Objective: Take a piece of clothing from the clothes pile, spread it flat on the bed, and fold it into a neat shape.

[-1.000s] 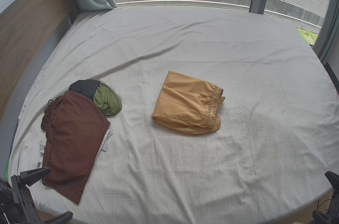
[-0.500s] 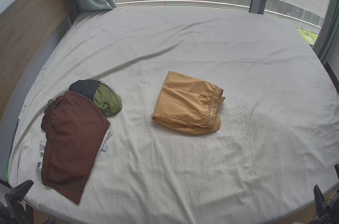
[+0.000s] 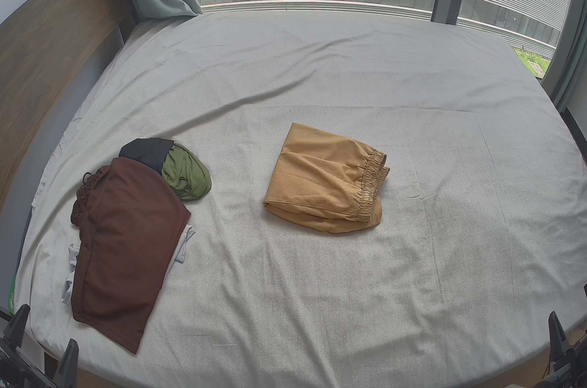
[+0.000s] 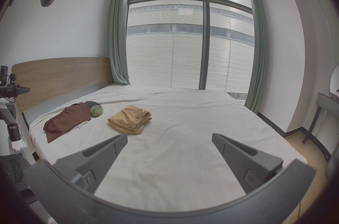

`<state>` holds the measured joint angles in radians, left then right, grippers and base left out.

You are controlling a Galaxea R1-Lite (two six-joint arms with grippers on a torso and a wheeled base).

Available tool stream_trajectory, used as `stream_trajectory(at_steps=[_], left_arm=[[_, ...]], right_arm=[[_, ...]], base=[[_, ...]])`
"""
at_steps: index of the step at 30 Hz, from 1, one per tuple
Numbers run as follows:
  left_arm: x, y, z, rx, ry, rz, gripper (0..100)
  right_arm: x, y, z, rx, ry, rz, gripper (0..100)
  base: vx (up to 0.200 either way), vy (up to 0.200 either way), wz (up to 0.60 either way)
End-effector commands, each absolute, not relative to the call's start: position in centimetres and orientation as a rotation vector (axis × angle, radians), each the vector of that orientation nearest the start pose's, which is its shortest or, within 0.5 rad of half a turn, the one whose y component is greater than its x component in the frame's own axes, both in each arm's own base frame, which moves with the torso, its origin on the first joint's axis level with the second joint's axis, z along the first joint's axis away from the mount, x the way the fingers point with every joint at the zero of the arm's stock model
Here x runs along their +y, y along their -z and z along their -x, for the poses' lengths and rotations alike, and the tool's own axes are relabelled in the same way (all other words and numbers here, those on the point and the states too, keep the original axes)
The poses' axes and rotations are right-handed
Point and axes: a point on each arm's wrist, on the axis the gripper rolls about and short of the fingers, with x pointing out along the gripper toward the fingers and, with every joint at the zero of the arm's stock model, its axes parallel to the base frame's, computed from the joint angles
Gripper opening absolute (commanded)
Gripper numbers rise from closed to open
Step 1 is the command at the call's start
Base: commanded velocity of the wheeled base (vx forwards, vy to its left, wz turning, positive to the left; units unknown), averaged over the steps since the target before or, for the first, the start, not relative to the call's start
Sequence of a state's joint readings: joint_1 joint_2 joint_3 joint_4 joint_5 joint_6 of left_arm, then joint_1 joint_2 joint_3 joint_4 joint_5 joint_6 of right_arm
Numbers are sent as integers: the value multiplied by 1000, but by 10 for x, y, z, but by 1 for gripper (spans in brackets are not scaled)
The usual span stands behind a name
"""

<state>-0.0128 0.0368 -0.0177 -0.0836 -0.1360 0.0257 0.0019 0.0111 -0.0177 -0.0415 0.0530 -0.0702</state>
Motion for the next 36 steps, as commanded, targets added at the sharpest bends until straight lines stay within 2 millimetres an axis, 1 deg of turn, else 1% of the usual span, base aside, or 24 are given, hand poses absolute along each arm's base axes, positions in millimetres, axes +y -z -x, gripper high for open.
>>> stream_trajectory(at_steps=[1,5,9,12,14,36], left_arm=[[-1,-81,23,-46,43,-50,100],[0,-76,23,3,-3,-20,100],[0,-76,23,3,-6,-9,100],[0,-76,23,2,-3,-8,100],[0,-76,23,2,-3,-11,100],[0,-76,23,0,-2,-8,100]], right_arm=[[1,-80,23,-45,-51,70,100],[1,-80,23,-45,-52,68,100],[1,-80,23,-43,-48,64,100],[0,-75,23,6,-18,23,100],[0,-75,23,3,-17,9,100],[0,-76,23,1,-26,8,100]], base=[[0,0,0],[0,0,0],[0,0,0],[0,0,0],[0,0,0],[0,0,0]])
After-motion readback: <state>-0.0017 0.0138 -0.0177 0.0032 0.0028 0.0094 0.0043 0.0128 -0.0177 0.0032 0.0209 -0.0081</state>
